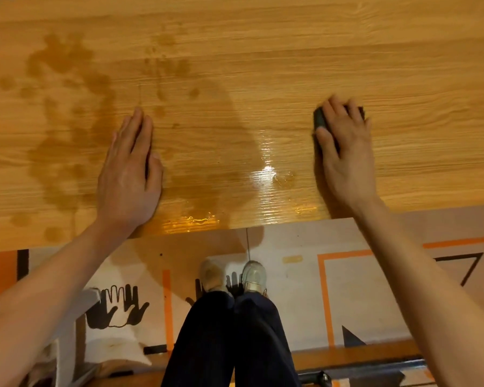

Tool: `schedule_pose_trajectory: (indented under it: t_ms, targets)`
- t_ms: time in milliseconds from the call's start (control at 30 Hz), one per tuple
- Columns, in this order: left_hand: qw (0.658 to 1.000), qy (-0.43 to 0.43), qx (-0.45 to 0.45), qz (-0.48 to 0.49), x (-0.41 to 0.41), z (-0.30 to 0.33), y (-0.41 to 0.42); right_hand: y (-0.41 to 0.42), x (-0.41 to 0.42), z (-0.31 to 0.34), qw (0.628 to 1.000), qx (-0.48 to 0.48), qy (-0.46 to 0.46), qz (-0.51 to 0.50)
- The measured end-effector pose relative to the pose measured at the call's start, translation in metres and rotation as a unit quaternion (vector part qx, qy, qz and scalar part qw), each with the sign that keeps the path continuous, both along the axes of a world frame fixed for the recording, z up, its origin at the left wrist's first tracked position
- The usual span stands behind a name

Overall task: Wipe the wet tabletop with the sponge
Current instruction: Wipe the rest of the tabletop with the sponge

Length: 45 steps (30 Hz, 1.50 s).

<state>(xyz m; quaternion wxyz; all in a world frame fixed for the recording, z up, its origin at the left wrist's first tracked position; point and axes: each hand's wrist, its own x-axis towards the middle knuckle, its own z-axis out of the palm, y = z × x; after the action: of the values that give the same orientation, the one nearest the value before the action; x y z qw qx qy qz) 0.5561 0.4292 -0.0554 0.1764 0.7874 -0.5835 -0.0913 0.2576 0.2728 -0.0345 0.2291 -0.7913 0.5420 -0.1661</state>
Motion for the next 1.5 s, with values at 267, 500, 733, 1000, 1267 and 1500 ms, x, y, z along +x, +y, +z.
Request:
schedule_pose_trajectory:
  t_ms: [267,500,733,1000,1267,1500]
  targets:
    - [1.0,0.013,0.003,0.005,-0.002,0.001,0.0,0.095,-0.014,0.008,0.963,-0.034,0.048,0.261]
    - [1.0,0.005,-0.008,0.005,-0.004,0.003,0.002,0.048,0.052,-0.003,0.997,-0.045,0.019,0.055]
    - [1.0,0.002,-0.003,0.01,-0.002,0.003,0.0,0.089,0.037,-0.002,0.96,-0.053,0.025,0.274]
    - [1.0,0.006,-0.006,0.011,-0.003,0.006,0.0,0.091,0.087,-0.009,0.972,-0.064,0.04,0.223]
    - [1.0,-0.004,-0.008,0.011,-0.002,0.006,0.0,0.063,0.11,0.002,0.969,-0.075,0.044,0.23]
    - [1.0,0.007,-0.005,0.006,-0.002,0.006,0.001,0.147,0.105,-0.004,0.961,-0.054,0.021,0.269]
